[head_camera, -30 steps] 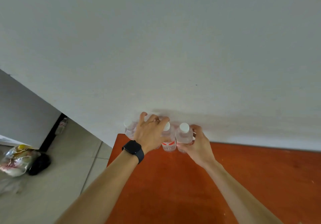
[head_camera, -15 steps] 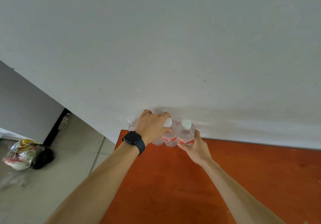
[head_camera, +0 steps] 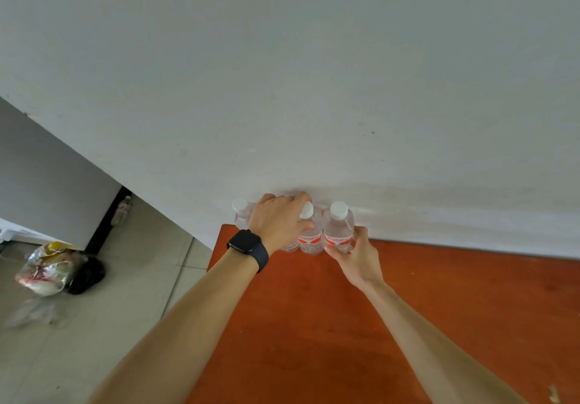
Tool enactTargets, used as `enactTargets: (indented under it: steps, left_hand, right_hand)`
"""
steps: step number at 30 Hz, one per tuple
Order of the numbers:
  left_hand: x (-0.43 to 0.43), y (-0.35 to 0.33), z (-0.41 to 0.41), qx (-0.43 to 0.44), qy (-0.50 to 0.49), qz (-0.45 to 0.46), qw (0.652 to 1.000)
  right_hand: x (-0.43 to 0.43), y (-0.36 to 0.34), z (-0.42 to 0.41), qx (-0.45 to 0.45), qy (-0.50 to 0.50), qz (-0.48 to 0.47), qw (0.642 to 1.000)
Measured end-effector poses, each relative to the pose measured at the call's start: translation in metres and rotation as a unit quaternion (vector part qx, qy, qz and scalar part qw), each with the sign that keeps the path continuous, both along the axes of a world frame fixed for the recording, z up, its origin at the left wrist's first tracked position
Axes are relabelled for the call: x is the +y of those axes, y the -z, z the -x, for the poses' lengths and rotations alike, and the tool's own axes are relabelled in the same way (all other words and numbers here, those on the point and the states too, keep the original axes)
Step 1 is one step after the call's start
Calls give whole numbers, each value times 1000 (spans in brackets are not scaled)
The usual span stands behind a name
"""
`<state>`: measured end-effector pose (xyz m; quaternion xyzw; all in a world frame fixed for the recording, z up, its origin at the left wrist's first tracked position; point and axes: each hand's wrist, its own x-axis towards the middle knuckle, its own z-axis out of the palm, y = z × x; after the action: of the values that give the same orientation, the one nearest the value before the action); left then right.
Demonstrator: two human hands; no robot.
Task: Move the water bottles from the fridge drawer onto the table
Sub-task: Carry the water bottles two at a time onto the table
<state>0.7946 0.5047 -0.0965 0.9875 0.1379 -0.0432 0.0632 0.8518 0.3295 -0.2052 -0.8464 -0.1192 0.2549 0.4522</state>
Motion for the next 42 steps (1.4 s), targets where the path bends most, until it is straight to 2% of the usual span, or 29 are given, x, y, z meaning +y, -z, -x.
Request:
enactTargets:
  steps: [7,12,14,17,20,23,26,31,37,42]
  left_hand:
    - [-8,0,-2,3,-6,-6,1000]
    - [-21,-8,13,-12,60,-105,993]
    - [-32,-14,23,-40,67,-113,991]
    - [-60,-22,45,-59,71,-71,993]
    - [-100,-25,72,-63,71,7,995]
    - [-146,-24,94,-43,91,88,991]
    - [-203,-20,108,-18,155,113,981]
    - [-324,-29,122,-9,320,115,940]
    - [-477,-61,159,-48,492,89,865]
    - [-597,-100,231,-111,594,83,793]
  right_hand:
    - [-6,-6,-3,33,-39,32,998]
    - [-34,-30,6,16,-29,85,996]
    - [-53,-45,16,-9,-26,87,996]
    - [-91,-72,39,-58,-22,82,995]
    - [-146,-101,73,-132,2,85,988]
    - [-211,-132,119,-206,39,121,970]
    - [-284,-156,174,-242,96,175,949]
    - [-398,-176,274,-234,242,272,901]
    - [-508,-196,402,-170,400,355,828]
    - [-584,-220,517,-138,505,379,763]
